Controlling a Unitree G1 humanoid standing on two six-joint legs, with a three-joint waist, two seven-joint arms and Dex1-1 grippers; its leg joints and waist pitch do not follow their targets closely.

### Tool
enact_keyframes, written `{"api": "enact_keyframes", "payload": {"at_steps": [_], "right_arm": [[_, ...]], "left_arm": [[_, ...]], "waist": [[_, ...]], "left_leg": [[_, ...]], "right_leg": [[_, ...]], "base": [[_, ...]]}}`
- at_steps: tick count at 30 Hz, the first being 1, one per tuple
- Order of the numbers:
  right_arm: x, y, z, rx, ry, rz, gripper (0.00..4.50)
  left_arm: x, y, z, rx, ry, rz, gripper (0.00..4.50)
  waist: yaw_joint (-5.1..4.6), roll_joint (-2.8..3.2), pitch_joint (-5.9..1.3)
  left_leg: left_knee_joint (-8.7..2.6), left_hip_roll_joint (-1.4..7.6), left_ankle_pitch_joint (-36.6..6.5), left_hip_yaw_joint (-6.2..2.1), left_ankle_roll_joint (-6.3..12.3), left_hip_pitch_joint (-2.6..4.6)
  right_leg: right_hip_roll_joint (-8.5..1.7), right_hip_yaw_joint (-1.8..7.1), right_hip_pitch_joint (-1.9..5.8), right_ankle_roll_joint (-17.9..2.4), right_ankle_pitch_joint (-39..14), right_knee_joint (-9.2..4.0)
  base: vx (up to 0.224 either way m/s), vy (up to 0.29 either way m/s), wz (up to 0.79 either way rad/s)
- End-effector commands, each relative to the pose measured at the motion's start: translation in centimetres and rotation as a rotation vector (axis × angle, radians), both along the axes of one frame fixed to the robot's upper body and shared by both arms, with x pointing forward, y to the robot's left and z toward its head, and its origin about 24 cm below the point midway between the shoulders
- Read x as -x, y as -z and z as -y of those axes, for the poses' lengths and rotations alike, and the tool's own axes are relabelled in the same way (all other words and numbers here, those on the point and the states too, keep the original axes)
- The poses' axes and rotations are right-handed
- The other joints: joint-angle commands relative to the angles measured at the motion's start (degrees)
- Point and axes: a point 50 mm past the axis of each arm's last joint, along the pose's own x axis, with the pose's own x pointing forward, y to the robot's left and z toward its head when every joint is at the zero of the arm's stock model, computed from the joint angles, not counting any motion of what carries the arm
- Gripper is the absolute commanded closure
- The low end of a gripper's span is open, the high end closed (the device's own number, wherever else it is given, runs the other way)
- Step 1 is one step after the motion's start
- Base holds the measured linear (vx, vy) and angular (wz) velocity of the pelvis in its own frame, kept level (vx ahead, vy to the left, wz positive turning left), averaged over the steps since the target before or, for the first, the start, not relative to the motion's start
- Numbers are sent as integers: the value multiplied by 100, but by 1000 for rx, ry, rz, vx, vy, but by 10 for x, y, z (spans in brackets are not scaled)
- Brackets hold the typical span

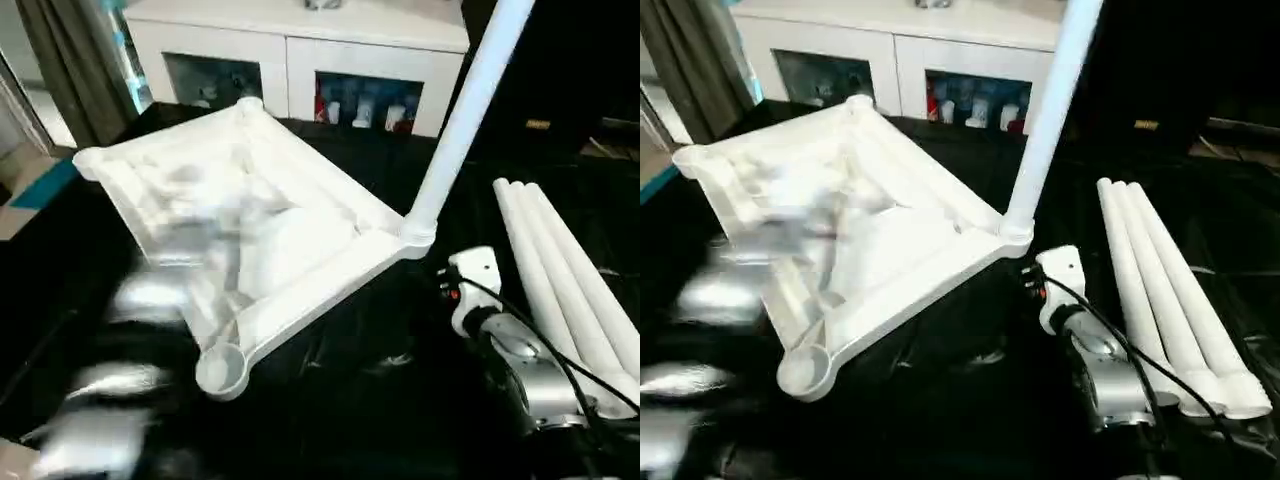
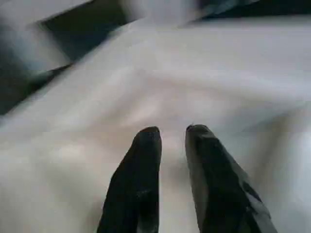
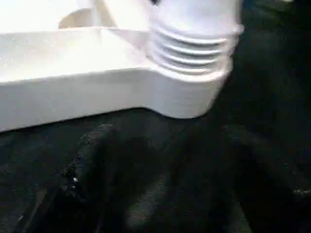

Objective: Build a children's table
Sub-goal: Rotate table base

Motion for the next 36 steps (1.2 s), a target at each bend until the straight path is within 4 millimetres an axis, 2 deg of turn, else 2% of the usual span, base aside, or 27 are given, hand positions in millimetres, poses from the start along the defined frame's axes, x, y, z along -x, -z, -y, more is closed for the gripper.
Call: {"api": "enact_keyframes", "payload": {"at_steps": [1,2,3,5,8,9,10,11,12,13,15,16,17,18,19,20,23,24,25,26,28,29,30,31,32,35,36], "right_arm": [[-2,-1,-2,10,-16,-8,88],[-2,-1,-2,10,-16,-8,88],[-2,0,-3,13,-20,-14,88],[-2,2,-5,14,-28,-22,88],[-3,2,-7,16,-37,-27,88],[-3,2,-7,16,-37,-27,88],[-4,2,-8,14,-39,-28,88],[-4,2,-8,14,-40,-28,88],[-5,1,-9,11,-44,-26,88],[-5,1,-10,8,-48,-24,88],[-6,0,-11,5,-52,-21,88],[-6,-1,-11,5,-54,-20,88],[-6,-1,-11,8,-56,-19,88],[-6,-2,-11,11,-57,-16,88],[-6,-3,-9,12,-52,-13,88],[-6,-3,-9,12,-52,-13,88],[-3,-5,-6,13,-46,-9,88],[-3,-5,-5,13,-45,-9,88],[-1,-8,-3,25,-43,0,88],[3,-13,0,31,-35,10,88],[8,-19,5,20,-14,22,88],[10,-22,7,17,-4,27,88],[13,-25,10,14,7,32,88],[18,-28,13,13,19,37,88],[21,-30,15,13,24,40,88],[27,-32,18,14,33,43,88],[27,-32,18,14,33,43,88]], "left_arm": [[12,-7,-24,-91,-78,-21,348],[12,-7,-24,-91,-78,-21,348],[20,-7,-34,-110,-113,-43,348],[31,-5,-46,-128,-157,-88,348],[47,9,-51,-165,-146,-203,348],[47,9,-51,-165,-146,-203,348],[56,21,-44,-137,-85,-299,348],[57,23,-42,-129,-70,-318,348],[67,35,-26,-56,30,-418,348],[70,39,-16,-11,106,-447,348],[73,43,-5,55,179,-473,348],[75,45,-1,80,205,-489,348],[77,46,3,95,250,-503,348],[80,47,7,106,284,-526,348],[85,46,14,121,378,-545,348],[85,46,14,121,378,-545,348],[92,43,26,152,519,-558,348],[93,43,28,161,547,-564,348],[97,44,35,171,621,-582,348],[100,47,42,178,693,-591,348],[100,48,53,191,763,-571,348],[98,49,58,202,782,-558,348],[96,49,66,222,806,-543,348],[94,51,77,248,844,-529,348],[93,52,84,260,871,-522,348],[91,55,96,282,905,-500,348],[91,55,96,282,905,-500,348]], "waist": [[30,-33,-406],[30,-33,-406],[67,-11,-400],[116,-18,-388],[158,-17,-374],[151,-35,-356],[162,-35,-366],[164,-30,-351],[167,-26,-350],[167,-18,-341],[170,-31,-341],[166,-5,-338],[144,-37,-338],[153,-34,-343],[155,6,-343],[144,-3,-344],[140,-10,-357],[142,31,-358],[127,3,-359],[145,43,-365],[137,30,-361],[134,50,-364],[132,76,-364],[120,47,-361],[128,75,-360],[81,76,-344],[66,58,-349]], "left_leg": [[-370,159,-258,19,620,62],[-370,159,-258,19,620,62],[-372,164,-284,28,589,95],[-394,169,-435,37,492,98],[-411,152,-672,41,373,111],[-427,141,-765,35,323,77],[-425,140,-848,37,265,90],[-445,149,-908,24,218,72],[-447,146,-939,23,185,73],[-453,147,-1036,23,140,79],[-457,130,-1148,28,95,77],[-455,128,-1226,26,76,81],[-459,109,-1232,17,95,57],[-459,113,-1223,13,92,60],[-462,117,-1189,2,92,61],[-464,118,-1182,2,85,58],[-454,115,-1053,11,99,59],[-453,113,-1018,5,98,65],[-454,112,-975,10,108,49],[-448,112,-939,11,110,72],[-448,108,-841,12,141,57],[-444,107,-849,19,141,62],[-442,112,-895,20,129,79],[-450,105,-942,22,110,65],[-448,112,-1037,21,84,74],[-468,97,-1265,3,48,34],[-467,99,-1313,5,41,35]], "right_leg": [[-247,170,315,-1465,-498,-204],[-247,170,315,-1465,-498,-204],[-235,166,285,-1488,-426,-201],[-247,180,288,-1509,-462,-190],[-246,190,273,-1430,-709,-224],[-246,201,286,-1383,-835,-234],[-262,210,281,-1333,-954,-245],[-274,215,284,-1299,-1077,-255],[-279,216,279,-1288,-1145,-253],[-270,217,261,-1276,-1241,-267],[-263,224,251,-1257,-1327,-283],[-249,221,248,-1232,-1324,-292],[-246,219,276,-1179,-1364,-298],[-252,218,279,-1157,-1389,-294],[-258,221,276,-1125,-1422,-295],[-251,219,275,-1122,-1407,-295],[-225,218,282,-1177,-1128,-265],[-226,218,284,-1190,-1066,-257],[-219,217,300,-1205,-983,-249],[-216,221,301,-1198,-905,-253],[-197,223,320,-1199,-718,-237],[-199,234,325,-1182,-690,-244],[-199,235,308,-1193,-700,-243],[-197,235,329,-1173,-776,-259],[-208,241,318,-1153,-875,-279],[-217,236,339,-1017,-1341,-331],[-222,237,339,-975,-1449,-348]], "base": [[0,0,0],[0,0,0],[0,0,0],[0,0,0],[0,0,0],[0,0,0],[0,0,0],[0,0,0],[0,0,0],[0,0,0],[0,0,0],[0,0,0],[0,0,0],[0,0,0],[0,0,0],[0,0,0],[0,0,0],[0,0,0],[0,0,0],[0,0,0],[0,0,0],[0,0,0],[0,0,0],[0,0,0],[0,0,0],[0,0,0],[0,0,0]]}}
